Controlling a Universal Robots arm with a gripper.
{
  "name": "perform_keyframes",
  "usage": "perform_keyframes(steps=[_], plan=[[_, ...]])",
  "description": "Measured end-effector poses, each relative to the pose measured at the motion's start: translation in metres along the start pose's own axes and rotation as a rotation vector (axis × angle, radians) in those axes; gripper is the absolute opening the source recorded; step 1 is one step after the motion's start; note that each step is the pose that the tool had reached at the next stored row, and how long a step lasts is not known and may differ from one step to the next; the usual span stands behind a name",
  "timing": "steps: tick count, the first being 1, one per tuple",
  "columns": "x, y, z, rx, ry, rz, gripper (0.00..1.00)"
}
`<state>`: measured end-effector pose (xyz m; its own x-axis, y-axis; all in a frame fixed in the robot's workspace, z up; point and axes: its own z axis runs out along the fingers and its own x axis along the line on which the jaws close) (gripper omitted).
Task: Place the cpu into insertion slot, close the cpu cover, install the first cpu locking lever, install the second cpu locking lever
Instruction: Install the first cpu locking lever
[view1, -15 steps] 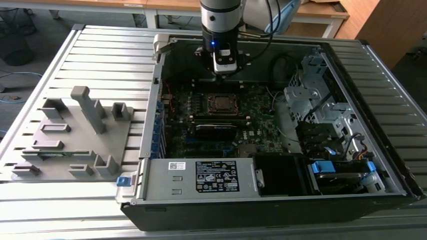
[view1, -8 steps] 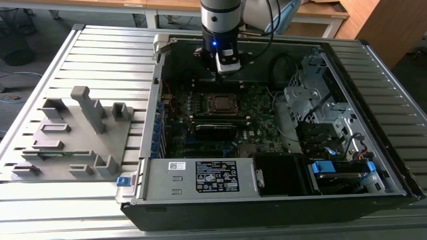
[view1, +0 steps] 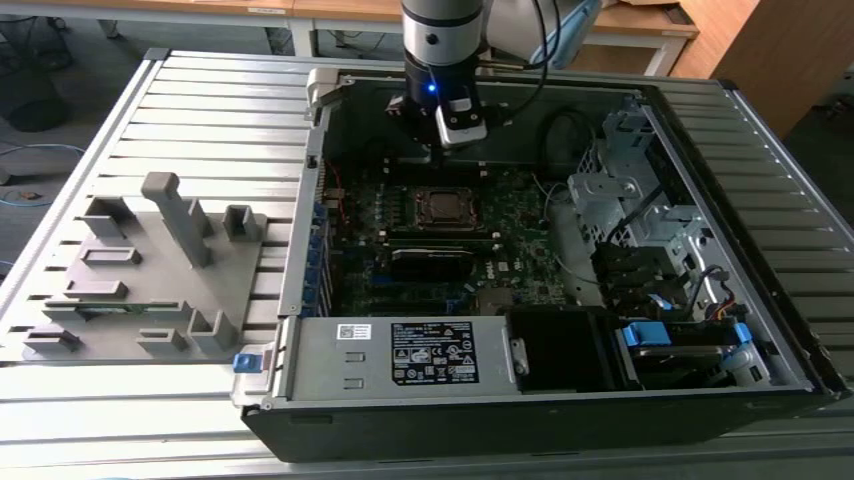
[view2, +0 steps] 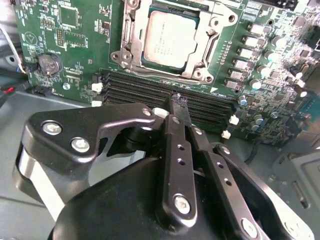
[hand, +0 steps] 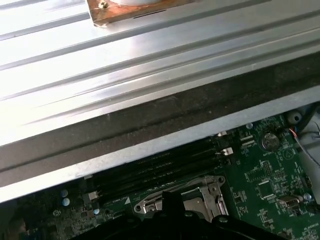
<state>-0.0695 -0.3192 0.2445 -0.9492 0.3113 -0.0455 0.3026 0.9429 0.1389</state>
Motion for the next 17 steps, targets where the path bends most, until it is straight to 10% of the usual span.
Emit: perform_keyframes(steps=[5, 8, 17], plan=[[-0.0002, 0.0001, 0.0001, 0.0519, 0.0069, -0.006, 0.11], [-0.0005, 0.0001, 0.0000, 0.0692, 0.0096, -0.007, 0.11], [-0.0005, 0.0002, 0.0001, 0.0691, 0.0134, -0.045, 0.11]])
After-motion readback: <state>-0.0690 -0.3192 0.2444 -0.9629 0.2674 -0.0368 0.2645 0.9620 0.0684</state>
